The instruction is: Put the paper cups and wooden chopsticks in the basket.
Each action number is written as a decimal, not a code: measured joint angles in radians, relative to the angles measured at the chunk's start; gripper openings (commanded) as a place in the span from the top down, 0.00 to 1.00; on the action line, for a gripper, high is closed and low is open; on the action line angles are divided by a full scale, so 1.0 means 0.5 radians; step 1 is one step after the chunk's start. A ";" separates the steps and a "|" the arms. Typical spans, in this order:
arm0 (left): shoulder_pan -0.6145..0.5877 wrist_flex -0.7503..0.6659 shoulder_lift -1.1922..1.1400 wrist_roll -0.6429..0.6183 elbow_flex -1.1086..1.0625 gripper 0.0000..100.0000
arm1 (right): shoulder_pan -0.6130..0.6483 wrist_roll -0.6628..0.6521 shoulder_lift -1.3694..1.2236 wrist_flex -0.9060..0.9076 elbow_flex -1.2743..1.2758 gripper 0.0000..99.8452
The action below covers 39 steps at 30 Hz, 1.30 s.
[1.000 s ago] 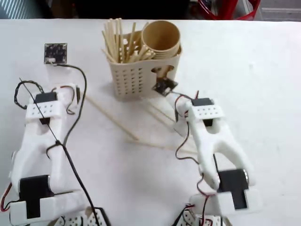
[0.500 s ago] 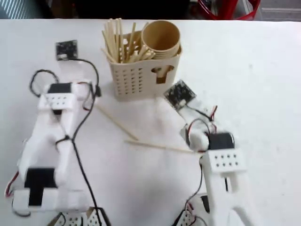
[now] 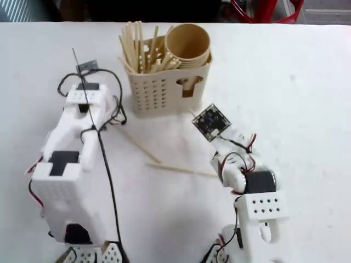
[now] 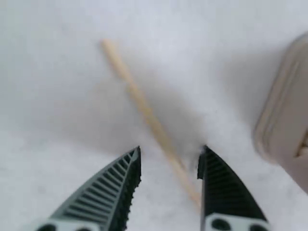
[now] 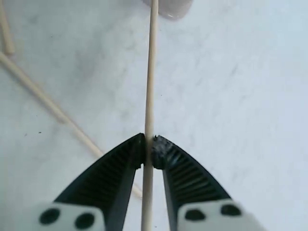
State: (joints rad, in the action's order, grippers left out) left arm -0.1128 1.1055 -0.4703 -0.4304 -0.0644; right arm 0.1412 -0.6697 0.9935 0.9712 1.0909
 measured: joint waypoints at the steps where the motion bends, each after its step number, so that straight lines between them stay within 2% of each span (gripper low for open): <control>1: 0.000 0.025 -0.031 0.003 0.037 0.84 | 0.000 0.000 0.000 0.000 0.000 0.98; 4: 0.006 0.064 -0.101 0.003 0.135 0.97 | 0.000 0.000 0.000 0.000 0.000 0.98; 5: 0.009 0.068 -0.123 0.003 0.172 0.99 | 0.000 0.000 0.000 0.000 0.000 0.98; 14: 0.009 0.193 -0.187 0.000 0.292 0.98 | 0.000 -0.012 0.000 0.037 0.000 0.98; 18: -0.058 0.245 -0.114 0.138 0.276 0.98 | 0.000 -0.012 0.000 0.037 0.000 0.98; 25: -0.353 0.261 0.316 0.420 0.273 0.98 | 0.000 -0.012 0.000 0.089 0.000 0.98; 31: -0.396 0.264 0.856 0.555 0.341 0.98 | -0.003 0.104 0.114 0.089 0.000 0.98; 34: -0.338 0.264 1.200 0.623 0.497 0.98 | -0.074 0.184 0.267 0.089 0.000 0.98; 39: 0.055 0.181 1.565 0.700 0.838 0.98 | -0.126 0.331 0.503 0.089 0.000 0.98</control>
State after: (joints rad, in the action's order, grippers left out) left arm -0.0852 1.1960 0.3122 -0.0806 0.3544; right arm 0.0783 -0.5040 1.2451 1.0157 1.0909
